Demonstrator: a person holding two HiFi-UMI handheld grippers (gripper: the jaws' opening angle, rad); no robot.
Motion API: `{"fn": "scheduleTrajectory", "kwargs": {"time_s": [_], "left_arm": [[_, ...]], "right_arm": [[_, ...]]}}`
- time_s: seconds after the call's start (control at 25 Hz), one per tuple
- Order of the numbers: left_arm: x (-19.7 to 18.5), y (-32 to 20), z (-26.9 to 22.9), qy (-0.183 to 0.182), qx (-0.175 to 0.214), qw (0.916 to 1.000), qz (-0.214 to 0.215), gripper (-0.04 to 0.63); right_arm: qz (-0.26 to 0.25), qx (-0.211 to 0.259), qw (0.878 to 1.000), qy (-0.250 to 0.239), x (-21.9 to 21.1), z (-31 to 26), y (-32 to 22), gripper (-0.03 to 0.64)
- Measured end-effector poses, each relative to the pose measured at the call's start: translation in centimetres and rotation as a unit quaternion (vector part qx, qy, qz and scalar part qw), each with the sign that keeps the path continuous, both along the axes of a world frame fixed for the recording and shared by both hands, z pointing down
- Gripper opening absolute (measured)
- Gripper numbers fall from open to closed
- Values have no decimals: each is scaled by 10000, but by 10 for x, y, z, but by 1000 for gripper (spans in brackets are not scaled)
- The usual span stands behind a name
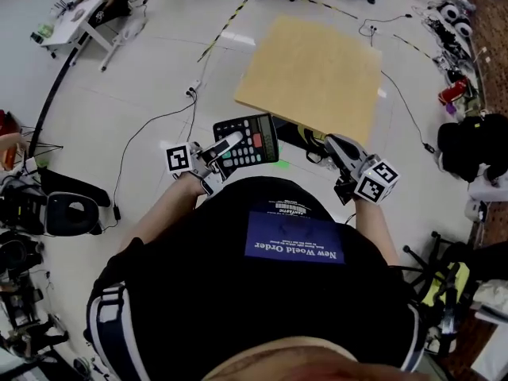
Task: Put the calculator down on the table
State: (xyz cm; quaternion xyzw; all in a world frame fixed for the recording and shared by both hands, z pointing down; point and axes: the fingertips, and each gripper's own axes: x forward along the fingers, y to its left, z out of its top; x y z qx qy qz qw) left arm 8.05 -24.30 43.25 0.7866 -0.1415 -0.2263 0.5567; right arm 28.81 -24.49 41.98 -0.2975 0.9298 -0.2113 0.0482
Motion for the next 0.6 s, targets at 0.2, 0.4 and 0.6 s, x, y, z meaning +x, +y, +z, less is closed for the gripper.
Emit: {"fn": "scheduleTrajectory", "kwargs": {"time_s": [0.2,0.4,0.6], "left_arm": [[0,-50,19,11,-237,9996,130,84],[-10,-127,23,436,-221,9967,644,84],[-17,-213,18,398,-149,9909,1281,84]], "right_arm": [[169,-184,9997,27,-1,12,-39,-12],[624,-50,9975,325,-19,3,-98,-12],[1053,-85,9934,436,-38,1,-155,-12]]}}
